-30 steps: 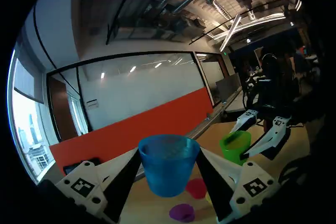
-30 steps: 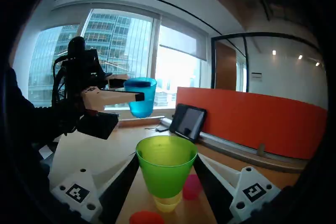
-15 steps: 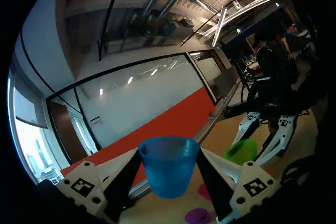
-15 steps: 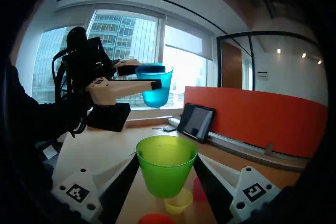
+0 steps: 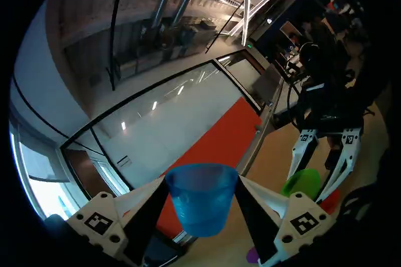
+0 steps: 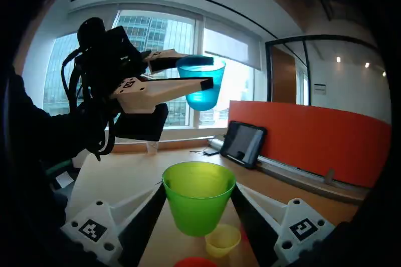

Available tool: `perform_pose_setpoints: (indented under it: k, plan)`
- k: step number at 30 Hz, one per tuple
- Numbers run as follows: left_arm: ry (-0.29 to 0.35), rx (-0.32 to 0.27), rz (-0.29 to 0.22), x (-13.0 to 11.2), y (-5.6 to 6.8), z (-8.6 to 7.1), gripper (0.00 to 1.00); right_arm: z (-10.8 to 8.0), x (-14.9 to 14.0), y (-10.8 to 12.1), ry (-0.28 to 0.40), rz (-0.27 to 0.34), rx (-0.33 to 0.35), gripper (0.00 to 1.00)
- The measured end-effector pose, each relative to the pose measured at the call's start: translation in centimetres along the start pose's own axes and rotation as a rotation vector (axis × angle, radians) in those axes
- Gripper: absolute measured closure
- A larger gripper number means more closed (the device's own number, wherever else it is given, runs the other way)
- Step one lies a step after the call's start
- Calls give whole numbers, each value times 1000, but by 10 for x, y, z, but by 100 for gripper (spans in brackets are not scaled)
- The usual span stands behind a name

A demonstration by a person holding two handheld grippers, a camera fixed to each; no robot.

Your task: Pour water

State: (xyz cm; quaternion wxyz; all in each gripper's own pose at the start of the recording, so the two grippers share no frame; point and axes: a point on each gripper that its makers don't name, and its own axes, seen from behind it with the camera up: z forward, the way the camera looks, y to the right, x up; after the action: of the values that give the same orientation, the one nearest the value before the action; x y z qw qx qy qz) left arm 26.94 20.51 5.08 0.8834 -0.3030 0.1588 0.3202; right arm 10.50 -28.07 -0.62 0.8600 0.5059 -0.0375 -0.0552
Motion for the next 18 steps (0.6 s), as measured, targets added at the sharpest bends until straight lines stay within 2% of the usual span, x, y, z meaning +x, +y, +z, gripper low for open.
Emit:
perform_pose_setpoints:
  k: [15, 18]
  plan:
    - [-3, -14, 229, 14, 4, 7, 13, 9, -2, -8, 2, 5, 22, 9]
    - [-2, -16, 260, 16, 5, 9, 13, 10, -2, -8, 1, 6, 23, 9]
